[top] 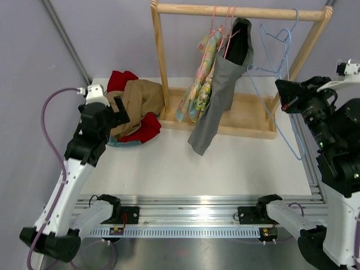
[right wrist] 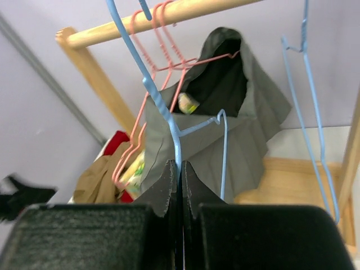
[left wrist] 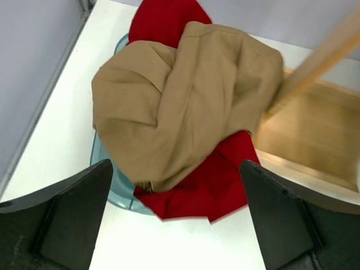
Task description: Remove the skirt from the hanger
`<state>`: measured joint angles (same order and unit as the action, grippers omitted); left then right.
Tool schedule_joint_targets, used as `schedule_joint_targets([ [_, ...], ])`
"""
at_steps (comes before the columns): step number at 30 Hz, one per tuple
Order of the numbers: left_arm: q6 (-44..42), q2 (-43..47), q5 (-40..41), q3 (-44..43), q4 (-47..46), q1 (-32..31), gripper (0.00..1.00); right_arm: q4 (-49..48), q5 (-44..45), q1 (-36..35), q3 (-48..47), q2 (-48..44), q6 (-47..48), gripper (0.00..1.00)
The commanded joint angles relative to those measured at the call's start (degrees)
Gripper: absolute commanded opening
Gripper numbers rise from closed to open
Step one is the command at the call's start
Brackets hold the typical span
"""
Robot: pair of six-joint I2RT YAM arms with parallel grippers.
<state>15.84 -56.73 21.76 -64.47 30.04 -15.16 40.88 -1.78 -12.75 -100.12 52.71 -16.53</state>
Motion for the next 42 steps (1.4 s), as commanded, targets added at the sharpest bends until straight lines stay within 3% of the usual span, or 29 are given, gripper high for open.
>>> schedule_joint_targets([
  [1, 2.71, 5.21, -5.66, 6.44, 4.22, -1.28, 0.99, -7.40, 6.60, -0.25, -4.64, 5.45, 3.17, 0.00],
  [6, 2.71, 12.34, -8.93, 16.89, 4.85, -1.63, 0.99, -10.11, 7.31, -0.25, -9.65, 11.18, 4.23, 0.00],
  [18, 1.83, 11.03, -8.40, 17.27, 3.97, -2.77, 0.99, -14.25, 21.37, -0.08, -14.05, 22.52, 13.72, 0.00],
  [28, 1.30, 11.29, -8.57, 17.36, 3.53, -2.86, 0.99, -14.34, 12.68, 6.33, -17.13, 33.24, 5.55, 0.00],
  [35, 1.04, 11.11, -8.75, 17.27, 3.36, -2.86, 0.99, -15.31, 12.33, 6.60, -8.53, 29.39, 4.14, 0.00],
  [36, 1.04, 10.94, -8.84, 17.27, 3.27, -2.86, 0.99, -15.13, 12.50, 6.69, -7.73, 28.77, 3.97, 0.03],
  [37, 0.95, 10.94, -8.93, 17.27, 3.27, -2.86, 0.99, -14.96, 12.50, 6.69, -6.60, 27.72, 3.97, 0.11],
  [38, 0.95, 10.94, -9.10, 17.36, 3.09, -2.86, 0.99, -14.26, 12.50, 6.78, -6.15, 27.19, 3.97, 0.39],
  [39, 0.95, 10.76, -9.10, 17.27, 3.18, -2.86, 0.99, -14.08, 12.59, 6.78, -5.80, 26.31, 3.97, 0.54],
  [41, 0.95, 10.76, -9.10, 17.36, 3.18, -2.86, 0.99, -13.03, 13.03, 6.78, -5.70, 25.52, 3.62, 0.97],
  [42, 0.95, 10.76, -9.10, 17.27, 3.18, -2.86, 0.99, -12.85, 13.38, 6.78, -5.88, 24.64, 3.44, 0.99],
])
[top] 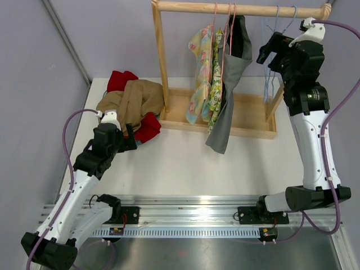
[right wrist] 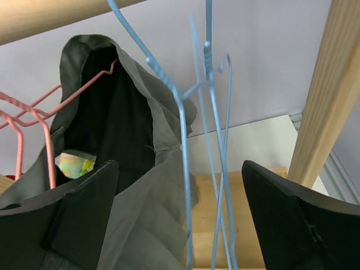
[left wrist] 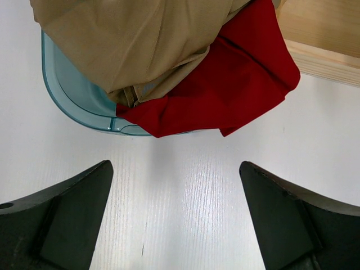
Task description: Remove the skirt from the hanger
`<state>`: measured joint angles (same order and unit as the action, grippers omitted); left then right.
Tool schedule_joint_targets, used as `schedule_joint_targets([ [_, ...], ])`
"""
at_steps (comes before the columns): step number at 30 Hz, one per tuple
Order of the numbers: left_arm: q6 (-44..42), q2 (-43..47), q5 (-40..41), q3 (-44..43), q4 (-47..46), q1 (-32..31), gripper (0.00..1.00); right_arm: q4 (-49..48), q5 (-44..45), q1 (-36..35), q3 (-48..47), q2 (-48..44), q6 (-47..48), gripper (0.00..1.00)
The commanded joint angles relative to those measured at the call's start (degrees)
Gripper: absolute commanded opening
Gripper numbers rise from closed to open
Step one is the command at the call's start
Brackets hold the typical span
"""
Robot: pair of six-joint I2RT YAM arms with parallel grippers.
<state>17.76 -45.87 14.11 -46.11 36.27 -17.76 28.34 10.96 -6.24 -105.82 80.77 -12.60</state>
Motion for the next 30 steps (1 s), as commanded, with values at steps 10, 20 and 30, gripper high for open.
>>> schedule_joint_targets([
  [10, -1.06, -0.36, -1.37, -1.09, -3.14, -0.26, 0.99, -1.71, -20.09, 0.09, -4.65, -4.23, -5.59, 0.98],
  [20, -1.06, -0.54, -1.54, -1.00, -3.31, -0.26, 0.99, 1.01, -23.71, -1.93, -16.43, 8.60, -6.03, 0.83],
  [30, -1.06, -0.71, -1.63, -1.00, -3.31, -0.26, 0.99, 1.28, -23.18, -4.39, -23.55, 17.13, -6.29, 0.79],
])
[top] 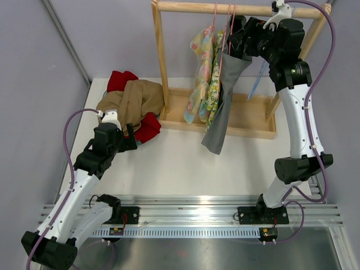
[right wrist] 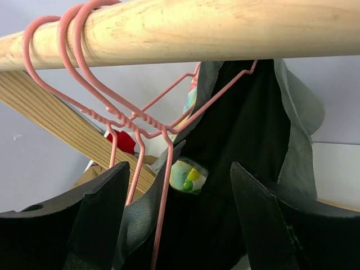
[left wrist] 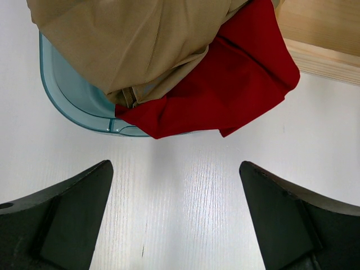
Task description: Remove the skirt from the hanger
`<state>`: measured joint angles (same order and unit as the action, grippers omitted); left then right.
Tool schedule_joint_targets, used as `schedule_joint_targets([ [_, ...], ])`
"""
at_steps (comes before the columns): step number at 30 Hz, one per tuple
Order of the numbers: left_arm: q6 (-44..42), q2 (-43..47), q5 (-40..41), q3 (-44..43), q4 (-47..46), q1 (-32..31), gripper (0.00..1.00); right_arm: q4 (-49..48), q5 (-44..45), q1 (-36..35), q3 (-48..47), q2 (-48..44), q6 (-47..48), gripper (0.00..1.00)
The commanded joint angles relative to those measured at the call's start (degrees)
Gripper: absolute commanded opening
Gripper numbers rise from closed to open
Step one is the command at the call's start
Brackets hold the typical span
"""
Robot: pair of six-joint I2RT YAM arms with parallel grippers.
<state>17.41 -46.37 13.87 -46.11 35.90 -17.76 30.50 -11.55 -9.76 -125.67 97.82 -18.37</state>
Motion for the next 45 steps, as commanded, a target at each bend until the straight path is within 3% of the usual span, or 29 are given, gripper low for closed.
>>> schedule_joint_targets([
  [1, -0.71, -0.13, -1.39, -1.00, -2.94, -0.26, 0.99, -1.06, -0.84, -1.05, -3.71, 0.35, -0.53, 0.78],
  [7, -0.80, -0.04, -1.74, -1.00, -3.03, -0.26, 0.99, -1.85, 0.21, -2.11, -2.83, 2.64, -0.61, 0.75],
  [10, -0.80, 0.05, -1.83, -1.00, -2.94, -0.26, 0.99, -2.29, 0.83, -2.46, -2.48, 3.78, -0.53, 0.68],
  [14, -0.80, 0.05, -2.18, -1.00, -3.12, -0.26, 0.99, -2.64, 1.88, -2.46, -2.48, 4.66, -0.44, 0.51],
  [20, -0.80, 0.05, -2.62, -1.00, -3.29, -0.26, 0.99, -2.99, 2.50, -2.46, -3.09, 5.80, -0.52, 0.38],
  [24, -0.80, 0.05, -2.79, -1.00, -3.29, -0.26, 0.99, -2.82, 2.76, -2.55, -3.88, 6.41, -1.05, 0.12],
  [25, -0.80, 0.05, -2.88, -0.92, -3.29, -0.26, 0.99, -2.64, 2.94, -2.55, -4.15, 6.50, -1.14, 0.10],
  [31, -0.89, 0.05, -2.97, -0.92, -3.29, -0.26, 0.99, -1.24, 3.99, -2.55, -7.66, 6.59, -0.88, 0.00],
  [36, -0.89, 0.49, -1.92, -1.00, -3.20, -0.26, 0.99, 0.26, 5.83, -2.63, -10.91, 5.19, 0.35, 0.00],
  [45, -0.97, 1.98, -0.51, -0.92, -3.64, -0.26, 0.99, -0.79, 8.12, -2.55, -6.53, -2.36, 2.11, 0.00],
])
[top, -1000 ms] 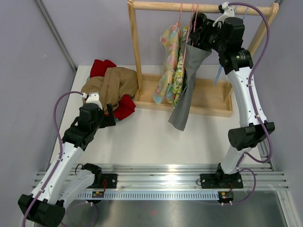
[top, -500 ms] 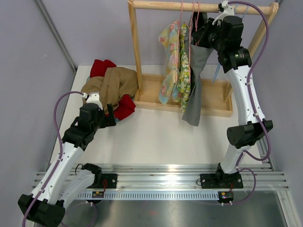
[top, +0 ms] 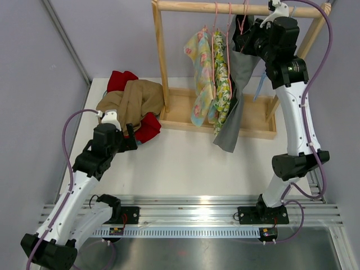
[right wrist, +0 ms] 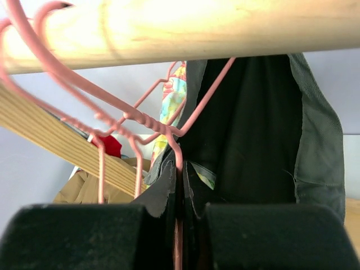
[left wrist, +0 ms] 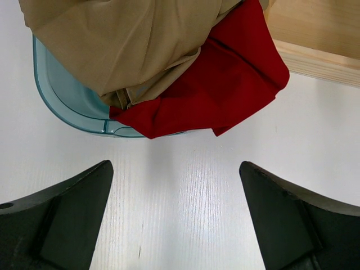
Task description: Remove the skirt from the hanger
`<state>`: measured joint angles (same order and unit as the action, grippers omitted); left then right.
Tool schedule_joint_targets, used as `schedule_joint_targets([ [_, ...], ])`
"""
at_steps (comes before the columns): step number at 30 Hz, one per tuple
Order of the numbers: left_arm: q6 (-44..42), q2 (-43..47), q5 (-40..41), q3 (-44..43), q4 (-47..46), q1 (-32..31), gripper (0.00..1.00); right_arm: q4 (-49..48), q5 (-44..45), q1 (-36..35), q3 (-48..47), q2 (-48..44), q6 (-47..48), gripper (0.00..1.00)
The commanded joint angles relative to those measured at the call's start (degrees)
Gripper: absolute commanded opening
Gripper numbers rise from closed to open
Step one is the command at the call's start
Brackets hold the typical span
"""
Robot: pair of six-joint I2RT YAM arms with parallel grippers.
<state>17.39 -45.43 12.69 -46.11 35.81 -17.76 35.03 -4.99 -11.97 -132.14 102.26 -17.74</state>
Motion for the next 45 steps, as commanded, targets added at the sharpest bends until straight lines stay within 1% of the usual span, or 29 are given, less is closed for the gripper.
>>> schedule_joint_targets([
  [1, -0.95, 1.39, 0.76, -0.83, -3.56, -0.26, 0.99, -6.28, 1.57, -0.34, 1.43, -8.90, 1.56, 0.00],
  [2, -0.95, 1.57, 0.76, -0.74, -3.56, -0.26, 0.99, -7.68, 1.48, -0.34, 4.92, -9.96, 1.83, 0.00],
  [3, -0.95, 1.75, 0.76, -0.65, -3.73, -0.26, 0.99, -9.87, 1.57, -0.34, 6.09, -10.84, 2.09, 0.00],
  [7, -1.13, 2.10, 0.14, -0.47, -4.17, -0.26, 0.99, -6.55, 2.80, -0.43, 3.99, -11.55, 2.10, 0.00],
  [9, -1.30, 2.62, 0.06, -0.65, -4.35, -0.35, 0.99, -6.02, 3.15, -0.34, 6.35, -13.30, 1.92, 0.00],
  [10, -1.22, 3.15, 0.14, -0.82, -4.52, -0.52, 0.99, -6.02, 3.84, -0.34, 7.93, -15.84, 1.48, 0.00],
  [12, -0.95, 4.72, 0.75, -1.35, -5.22, -1.92, 0.99, -7.42, 4.20, -0.34, 14.16, -19.18, 1.04, 0.00],
  [13, -0.78, 5.17, 1.11, -2.40, -5.57, -2.89, 0.99, -7.95, 4.38, -0.34, 18.80, -22.59, 0.43, 0.00],
  [15, -0.95, 4.74, 5.57, -4.24, -7.06, -8.93, 0.99, -9.10, 4.38, -0.34, 22.78, -25.87, 0.07, 0.00],
  [16, -1.21, 3.52, 8.03, -7.73, -6.99, -11.92, 0.99, -8.92, 4.47, -0.34, 24.28, -28.49, -0.45, 0.00],
  [17, -2.09, 1.50, 10.40, -10.21, -6.90, -18.56, 0.99, -8.49, 4.55, -0.34, 26.38, -29.56, -0.72, 0.00],
  [18, -2.36, -2.95, 14.95, -12.84, -5.85, -21.85, 0.99, -7.96, 4.55, -0.34, 27.19, -30.53, -0.98, 0.00],
  [19, -2.79, -5.87, 16.74, -19.22, -5.06, -27.97, 0.99, -7.43, 4.29, -0.34, 28.15, -32.19, -1.51, 0.00],
  [20, -2.97, -8.25, 18.15, -22.07, -4.53, -30.99, 0.99, -6.65, 4.29, -0.34, 28.60, -32.99, -1.77, 0.00],
  [21, -3.32, -12.45, 20.34, -25.05, -4.61, -34.07, 0.99, -6.29, 3.77, -0.34, 29.12, -33.78, -2.38, 0.00],
  [22, -3.59, -14.14, 21.05, -27.35, -5.22, -37.14, 0.99, -5.85, 3.68, -0.34, 30.00, -35.44, -2.83, 0.00],
  [23, -4.63, -15.73, 21.50, -31.28, -6.44, -43.09, 0.99, -5.32, 3.50, -0.34, 30.44, -36.24, -3.09, 0.00],
  [24, -5.08, -17.74, 21.24, -33.15, -9.15, -45.93, 0.99, -4.97, 3.15, -0.43, 30.97, -37.12, -3.79, 0.00],
  [25, -5.52, -21.16, 20.72, -34.74, -10.57, -51.27, 0.99, -4.79, 3.06, -0.34, 32.02, -38.78, -4.06, 0.00],
  [26, -5.61, -23.37, 19.14, -38.32, -13.11, -53.41, 0.99, -4.70, 2.97, -0.34, 32.55, -39.41, -4.23, 0.00],
  [27, -5.61, -25.39, 18.00, -39.92, -14.27, -55.69, 0.99, -4.53, 2.89, -0.34, 33.08, -40.11, -4.67, 0.00],
  [28, -5.61, -29.41, 16.94, -41.76, -15.32, -59.63, 0.99, -4.27, 2.88, -0.34, 33.78, -41.25, -4.76, 0.00],
  [29, -5.70, -31.11, 15.45, -43.96, -18.03, -61.59, 0.99, -3.74, 2.97, -0.34, 34.22, -41.78, -4.94, 0.00],
  [31, -6.49, -34.27, 14.65, -45.21, -21.38, -66.41, 0.99, -3.48, 2.97, -0.43, 34.92, -42.92, -5.03, 0.00],
  [32, -6.49, -36.55, 13.34, -45.47, -24.44, -67.40, 0.99, -2.78, 2.97, -0.34, 34.93, -43.19, -5.03, 0.00],
  [36, -5.52, -41.21, 11.22, -46.96, -28.16, -70.04, 0.99, -1.37, 2.97, -0.34, 35.19, -44.25, -4.59, 0.00],
  [43, -4.47, -43.43, 7.27, -46.09, -33.07, -71.27, 0.99, 0.13, 2.97, -0.34, 35.46, -45.83, -4.32, 0.00],
  [45, -4.56, -43.51, 8.22, -45.83, -33.79, -71.36, 0.99, 0.48, 2.97, -0.34, 35.28, -46.27, -4.76, 0.00],
])
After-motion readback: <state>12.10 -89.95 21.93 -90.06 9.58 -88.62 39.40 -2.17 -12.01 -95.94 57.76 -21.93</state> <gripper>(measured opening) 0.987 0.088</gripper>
